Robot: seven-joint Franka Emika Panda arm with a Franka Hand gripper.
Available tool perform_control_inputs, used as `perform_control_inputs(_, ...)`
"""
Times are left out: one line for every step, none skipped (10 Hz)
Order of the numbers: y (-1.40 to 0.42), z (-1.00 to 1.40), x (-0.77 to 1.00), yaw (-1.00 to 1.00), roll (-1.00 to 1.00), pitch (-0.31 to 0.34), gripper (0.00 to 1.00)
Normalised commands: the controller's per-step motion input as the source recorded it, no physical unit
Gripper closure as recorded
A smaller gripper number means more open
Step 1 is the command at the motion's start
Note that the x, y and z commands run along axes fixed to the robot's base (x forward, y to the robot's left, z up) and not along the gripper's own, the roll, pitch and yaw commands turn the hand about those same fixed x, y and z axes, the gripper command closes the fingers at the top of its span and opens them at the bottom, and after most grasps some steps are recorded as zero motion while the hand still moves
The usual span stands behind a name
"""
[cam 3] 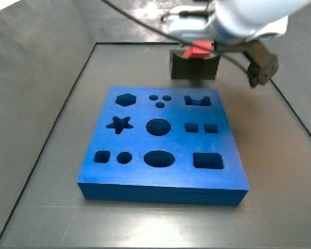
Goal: Pick up the rectangle object. Move up. Place the rectangle object on the fixture. Regrasp the rectangle object. Move to above the board. Insert the rectangle object.
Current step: Regrasp the rectangle object, then move to above the board.
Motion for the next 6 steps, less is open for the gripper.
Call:
perform_control_inputs(0.01,-0.53,0.07,-0.05,0.06,-0.01,0.0)
perform_control_inputs(0.01,-0.43,0.07,-0.04,0.06,0.002,0.0)
perform_control_inputs(0.0,-0.19,0.08,-0.02,0.06,0.028,0.0)
perform_control_inputs(0.0,0.0,0.0,0.0,0.0,0.0,1.0)
perform_control_inputs(1.0,0.85,0.14,0.06,0.41,0.266,1.0)
perform_control_inputs(1.0,0.85,0.14,0.07,0.38,0.255,1.0)
